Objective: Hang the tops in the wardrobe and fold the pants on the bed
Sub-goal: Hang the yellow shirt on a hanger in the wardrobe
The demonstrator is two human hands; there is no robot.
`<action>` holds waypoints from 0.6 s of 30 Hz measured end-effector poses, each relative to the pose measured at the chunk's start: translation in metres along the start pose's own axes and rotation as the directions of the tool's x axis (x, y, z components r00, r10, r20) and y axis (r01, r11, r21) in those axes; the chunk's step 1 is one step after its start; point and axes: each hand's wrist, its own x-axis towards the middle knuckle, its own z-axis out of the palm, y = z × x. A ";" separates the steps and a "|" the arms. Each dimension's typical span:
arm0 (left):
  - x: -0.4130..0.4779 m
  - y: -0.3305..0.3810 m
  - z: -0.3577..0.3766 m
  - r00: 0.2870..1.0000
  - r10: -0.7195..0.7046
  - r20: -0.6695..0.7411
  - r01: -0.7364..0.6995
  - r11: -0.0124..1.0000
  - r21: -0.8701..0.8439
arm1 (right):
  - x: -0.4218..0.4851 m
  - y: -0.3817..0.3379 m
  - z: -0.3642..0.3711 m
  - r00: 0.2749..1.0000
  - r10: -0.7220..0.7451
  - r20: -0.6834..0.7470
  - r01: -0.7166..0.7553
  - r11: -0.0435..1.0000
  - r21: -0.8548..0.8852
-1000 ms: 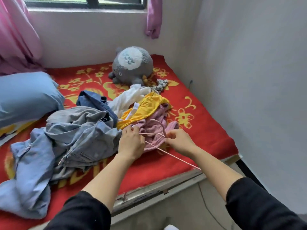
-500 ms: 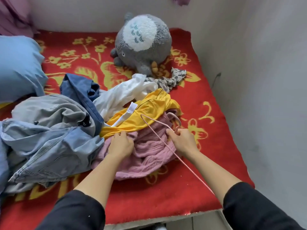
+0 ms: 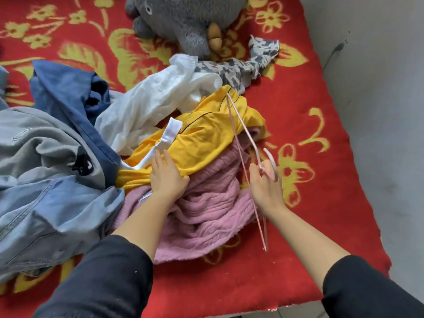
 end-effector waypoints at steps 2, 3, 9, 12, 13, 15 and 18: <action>0.017 -0.003 0.000 0.999 -0.025 -0.042 0.019 0.991 -0.136 | 0.001 0.004 0.000 0.998 0.004 -0.056 -0.001 0.998 0.059; 0.029 -0.004 -0.002 0.997 -0.049 -0.060 0.035 0.975 -0.218 | 0.002 0.004 -0.001 0.996 -0.006 -0.089 0.014 0.996 0.087; 0.078 -0.020 -0.018 0.999 -0.045 -0.028 0.041 0.991 -0.128 | 0.003 -0.008 0.015 0.994 -0.091 -0.066 0.101 0.983 0.155; 0.058 -0.017 -0.030 0.988 0.096 -0.121 -0.120 0.968 -0.218 | -0.002 -0.016 0.028 0.994 -0.085 0.063 0.073 0.982 0.173; 0.046 -0.016 -0.032 0.975 0.152 -0.160 -0.189 0.950 -0.248 | -0.001 -0.020 0.032 0.995 -0.059 0.086 0.043 0.982 0.184; 0.015 -0.015 -0.032 0.940 0.306 -0.150 -0.338 0.889 -0.309 | -0.001 -0.029 0.037 0.994 0.000 0.111 -0.025 0.974 0.223; -0.035 -0.017 -0.028 0.882 0.467 -0.061 -0.454 0.807 -0.379 | -0.003 -0.051 0.040 0.970 0.105 0.220 -0.149 0.970 0.193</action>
